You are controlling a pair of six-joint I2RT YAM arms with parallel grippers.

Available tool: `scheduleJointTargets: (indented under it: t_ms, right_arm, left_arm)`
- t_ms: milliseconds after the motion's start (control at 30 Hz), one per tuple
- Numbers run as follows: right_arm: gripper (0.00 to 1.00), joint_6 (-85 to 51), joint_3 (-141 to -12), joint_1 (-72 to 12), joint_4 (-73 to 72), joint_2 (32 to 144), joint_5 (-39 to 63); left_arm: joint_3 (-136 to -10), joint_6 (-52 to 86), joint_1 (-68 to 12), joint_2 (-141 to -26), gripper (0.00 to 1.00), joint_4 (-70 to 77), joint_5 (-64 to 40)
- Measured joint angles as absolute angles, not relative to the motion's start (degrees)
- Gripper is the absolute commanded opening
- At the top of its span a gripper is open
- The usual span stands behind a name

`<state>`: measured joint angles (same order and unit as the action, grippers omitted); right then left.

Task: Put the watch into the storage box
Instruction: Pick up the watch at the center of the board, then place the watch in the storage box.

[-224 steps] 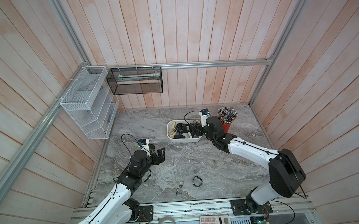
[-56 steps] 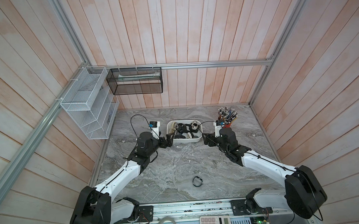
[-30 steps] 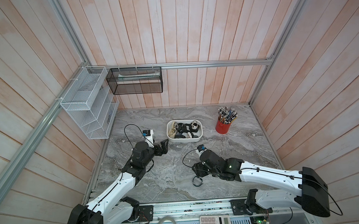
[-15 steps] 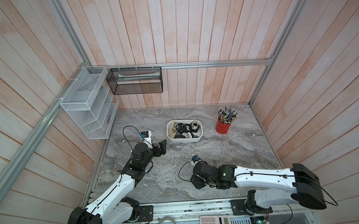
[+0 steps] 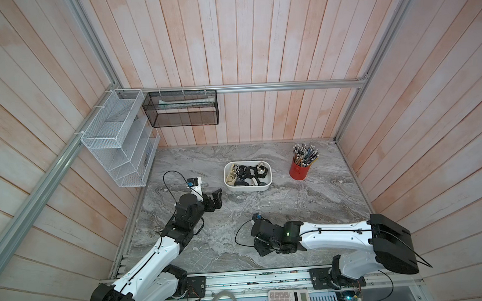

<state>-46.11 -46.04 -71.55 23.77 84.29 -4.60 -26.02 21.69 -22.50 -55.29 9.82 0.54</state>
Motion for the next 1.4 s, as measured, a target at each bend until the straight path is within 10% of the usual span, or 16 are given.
scheduleJointTargets:
  t_ms: [433,1400]
  right_arm:
    - [0.0,-44.6,-47.1,-71.3,23.2,88.4,-6.1]
    - [0.0,-15.1,-79.2,-40.2,16.3,97.6,-13.5]
  left_arm:
    - [-26.0,21.7,-22.4,-55.3,1.0,9.6,0.7]
    - [-24.6,23.2,-22.1,-54.1,1.0,9.2,0.4]
